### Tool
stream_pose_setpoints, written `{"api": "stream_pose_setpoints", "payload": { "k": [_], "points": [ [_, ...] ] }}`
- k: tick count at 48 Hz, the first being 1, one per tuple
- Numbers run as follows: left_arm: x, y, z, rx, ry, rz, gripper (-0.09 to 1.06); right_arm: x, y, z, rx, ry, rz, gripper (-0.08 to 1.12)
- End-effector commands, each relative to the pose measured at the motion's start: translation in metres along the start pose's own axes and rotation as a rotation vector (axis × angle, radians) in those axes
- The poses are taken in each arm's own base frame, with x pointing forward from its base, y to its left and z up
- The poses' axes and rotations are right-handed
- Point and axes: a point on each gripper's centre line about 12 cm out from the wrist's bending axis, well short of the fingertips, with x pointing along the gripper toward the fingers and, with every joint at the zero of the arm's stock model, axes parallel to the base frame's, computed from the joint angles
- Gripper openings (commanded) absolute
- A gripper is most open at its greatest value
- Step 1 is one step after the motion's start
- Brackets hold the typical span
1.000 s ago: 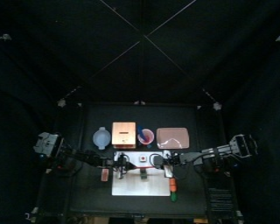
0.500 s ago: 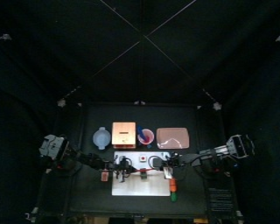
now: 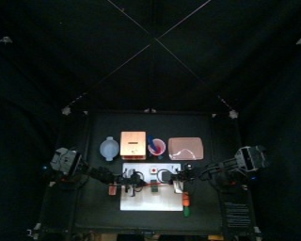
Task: Cut the sushi into 4 pieces with the knife
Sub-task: Cut the sushi into 4 pieces
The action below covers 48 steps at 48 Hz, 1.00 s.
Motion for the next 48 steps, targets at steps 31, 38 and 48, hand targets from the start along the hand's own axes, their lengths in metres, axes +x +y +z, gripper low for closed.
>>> {"api": "stream_pose_setpoints", "payload": {
  "k": [31,38,48],
  "points": [
    [-0.030,0.030,0.032,-0.001,-0.046,0.032,0.18,-0.038,-0.017,0.015,0.032,-0.085,-0.029,0.12],
    [-0.045,0.008,0.053,0.036,-0.107,-0.036,0.18,-0.061,0.002,0.021,0.001,-0.157,0.018,0.12],
    [-0.045,-0.021,0.043,0.068,-0.078,-0.106,0.18,-0.058,0.015,0.012,0.005,-0.135,0.051,0.12]
  ]
}}
